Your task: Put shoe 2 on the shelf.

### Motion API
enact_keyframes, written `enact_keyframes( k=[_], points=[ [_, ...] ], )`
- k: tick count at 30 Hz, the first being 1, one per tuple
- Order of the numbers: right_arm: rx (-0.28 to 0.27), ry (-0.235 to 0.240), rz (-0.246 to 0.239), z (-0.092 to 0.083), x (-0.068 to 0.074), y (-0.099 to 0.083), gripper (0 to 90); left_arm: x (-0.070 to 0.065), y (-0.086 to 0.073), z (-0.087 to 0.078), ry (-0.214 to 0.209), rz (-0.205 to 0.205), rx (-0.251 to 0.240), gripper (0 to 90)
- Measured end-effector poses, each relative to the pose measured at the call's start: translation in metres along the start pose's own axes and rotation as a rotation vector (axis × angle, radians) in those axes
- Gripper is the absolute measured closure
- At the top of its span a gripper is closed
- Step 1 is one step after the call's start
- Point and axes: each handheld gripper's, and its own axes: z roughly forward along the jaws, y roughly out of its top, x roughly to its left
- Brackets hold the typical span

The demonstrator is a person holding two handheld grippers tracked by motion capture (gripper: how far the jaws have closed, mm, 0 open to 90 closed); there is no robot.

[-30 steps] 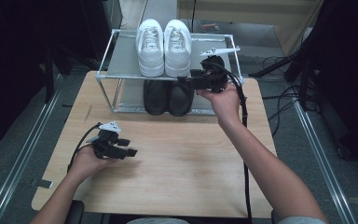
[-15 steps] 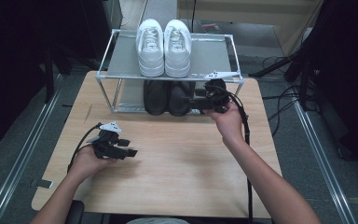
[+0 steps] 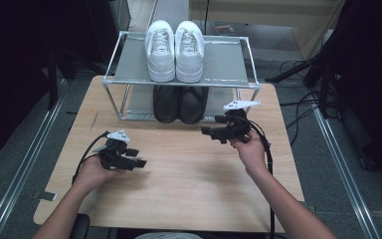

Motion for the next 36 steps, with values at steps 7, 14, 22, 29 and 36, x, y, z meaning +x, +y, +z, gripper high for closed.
enact_keyframes(
  k=[7, 14, 22, 29, 36],
  points=[
    [0.007, 0.023, 0.019, -0.007, -0.005, -0.03, 25.7, 0.0, 0.0, 0.001, 0.001, 0.001, 0.001, 37.5],
    [-0.021, 0.064, 0.036, -0.013, -0.013, -0.051, 26.6, 0.0, 0.0, 0.0, -0.001, 0.007, -0.002, 37.4],
    [-0.004, -0.005, -0.003, -0.015, -0.022, -0.062, 27.0, 0.0, 0.002, 0.0, 0.001, 0.017, 0.012, 37.0],
    [0.011, -0.011, -0.009, -0.014, -0.022, -0.066, 26.9, 0.0, 0.002, 0.002, 0.001, 0.02, 0.012, 36.6],
    [0.038, -0.011, -0.056, -0.007, -0.015, -0.066, 26.9, 0.0, 0.001, 0.004, -0.003, 0.014, 0.029, 36.2]
  ],
)
